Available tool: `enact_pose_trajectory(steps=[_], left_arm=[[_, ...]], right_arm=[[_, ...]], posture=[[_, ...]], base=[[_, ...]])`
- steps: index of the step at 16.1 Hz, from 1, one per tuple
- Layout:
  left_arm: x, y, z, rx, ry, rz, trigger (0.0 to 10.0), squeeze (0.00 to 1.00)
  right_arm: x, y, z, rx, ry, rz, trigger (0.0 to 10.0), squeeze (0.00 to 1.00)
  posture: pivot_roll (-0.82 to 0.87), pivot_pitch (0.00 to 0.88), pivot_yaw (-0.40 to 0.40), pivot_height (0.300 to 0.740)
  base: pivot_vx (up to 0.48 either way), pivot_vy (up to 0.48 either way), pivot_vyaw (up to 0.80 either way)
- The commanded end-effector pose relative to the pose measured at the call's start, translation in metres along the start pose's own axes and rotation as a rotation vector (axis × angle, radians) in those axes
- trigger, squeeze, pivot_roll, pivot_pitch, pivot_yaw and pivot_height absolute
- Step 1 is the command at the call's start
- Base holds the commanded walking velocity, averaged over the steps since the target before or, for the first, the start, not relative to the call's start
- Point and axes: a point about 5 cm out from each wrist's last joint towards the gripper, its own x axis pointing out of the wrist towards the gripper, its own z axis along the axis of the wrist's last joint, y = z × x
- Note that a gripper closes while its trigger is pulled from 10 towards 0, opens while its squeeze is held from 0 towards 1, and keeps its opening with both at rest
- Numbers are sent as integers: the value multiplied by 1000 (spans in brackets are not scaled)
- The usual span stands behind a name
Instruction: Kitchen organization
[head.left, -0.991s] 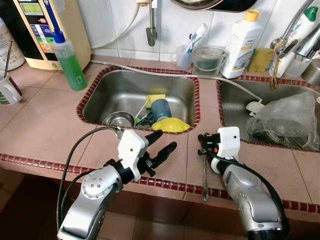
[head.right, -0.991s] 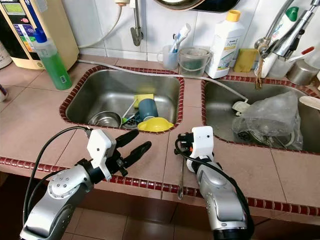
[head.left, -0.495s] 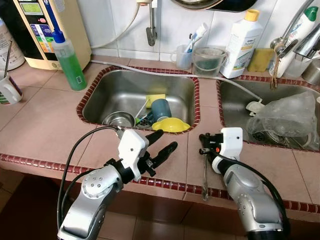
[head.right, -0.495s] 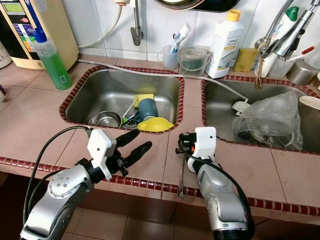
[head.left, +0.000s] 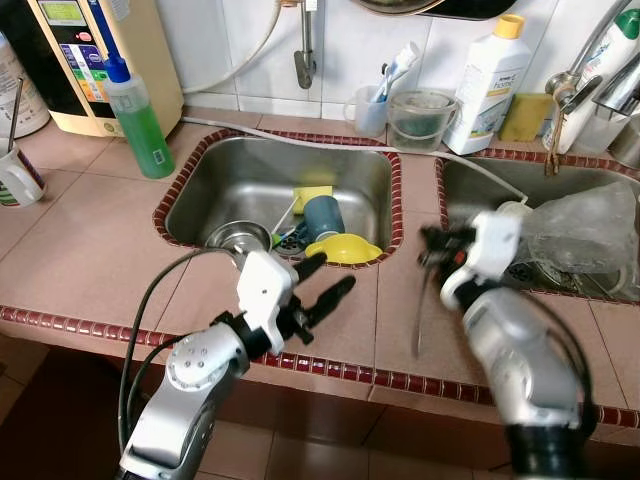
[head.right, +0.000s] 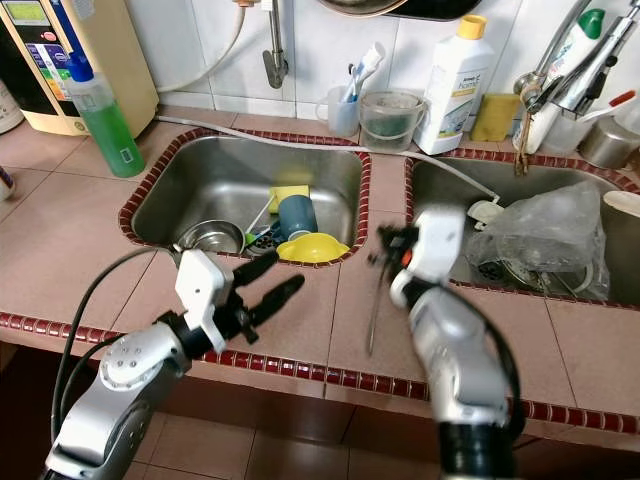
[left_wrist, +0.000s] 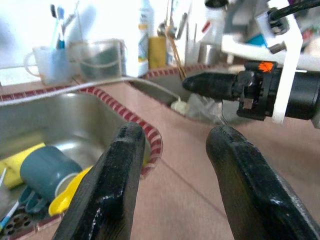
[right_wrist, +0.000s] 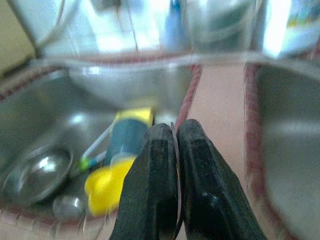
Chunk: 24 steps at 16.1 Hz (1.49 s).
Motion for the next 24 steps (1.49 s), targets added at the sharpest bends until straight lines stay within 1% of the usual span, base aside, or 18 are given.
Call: enact_pose_trajectory(steps=[1, 2, 3, 5, 7, 8, 9, 10, 11, 13, 15, 16, 17, 19, 24], left_arm=[[1, 5, 1, -24, -2, 26, 10000, 0], [3, 10, 4, -58, -19, 62, 10000, 0], [4, 14, 7, -72, -30, 82, 10000, 0], [1, 21, 9, -63, -38, 104, 10000, 0], [-3, 31, 9, -52, -39, 142, 10000, 0], [-3, 38, 7, -67, -15, 179, 10000, 0], [-2, 44, 4, -77, 3, 202, 10000, 0], [-2, 45, 3, -82, 3, 206, 10000, 0], [-2, 48, 1, -102, 17, 234, 10000, 0], [-3, 57, -1, -136, 13, 286, 10000, 0], [-3, 65, -5, -102, 48, 329, 10000, 0], [-3, 66, -6, -102, 52, 336, 10000, 0], [-4, 70, -8, -104, 65, 360, 10000, 0], [-5, 73, -9, -100, 71, 373, 10000, 0], [-5, 80, -6, -80, 64, 390, 10000, 0]], right_arm=[[1, 1, 11, -6, -68, 27, 0, 0], [2, 3, 20, -23, -126, 51, 6706, 0], [1, 5, 25, -30, -168, 78, 10000, 0], [-2, 8, 32, -32, -237, 95, 10000, 0], [-8, 9, 38, -18, -321, 80, 10000, 0], [-10, 9, 37, -25, -334, 78, 10000, 0], [-12, 9, 37, -52, -353, 66, 10000, 0], [-12, 9, 36, -58, -359, 63, 10000, 0], [-13, 8, 35, -84, -352, 49, 10000, 0], [-16, 6, 33, -143, -344, 31, 10000, 0], [-21, 0, 30, -170, -333, -7, 10000, 0], [-21, 0, 31, -173, -342, -10, 10000, 0], [-23, 3, 30, -138, -352, 7, 10000, 0], [-24, 6, 29, -152, -356, 11, 10000, 0], [-24, 7, 27, -165, -353, 1, 10000, 0]], posture=[[-20, 101, 14, 740], [-21, 97, 13, 740], [-21, 94, 12, 740], [-21, 89, 11, 740], [-19, 80, 7, 740], [-18, 78, 4, 740], [-25, 70, 6, 740], [-26, 68, 6, 740], [-26, 66, 6, 740], [-29, 53, 4, 740], [-31, 42, 2, 740], [-32, 40, 1, 740], [-35, 38, 1, 740], [-37, 35, 2, 740], [-36, 33, 4, 740]], base=[[0, 0, 0], [0, 0, 0], [0, 0, 0], [0, 0, 0], [0, 0, 0], [0, 0, 0], [0, 0, 0], [0, 0, 0], [0, 0, 0], [0, 0, 0], [0, 122, 0], [0, 247, 0], [0, 251, 0], [0, 259, 0], [0, 291, 0]])
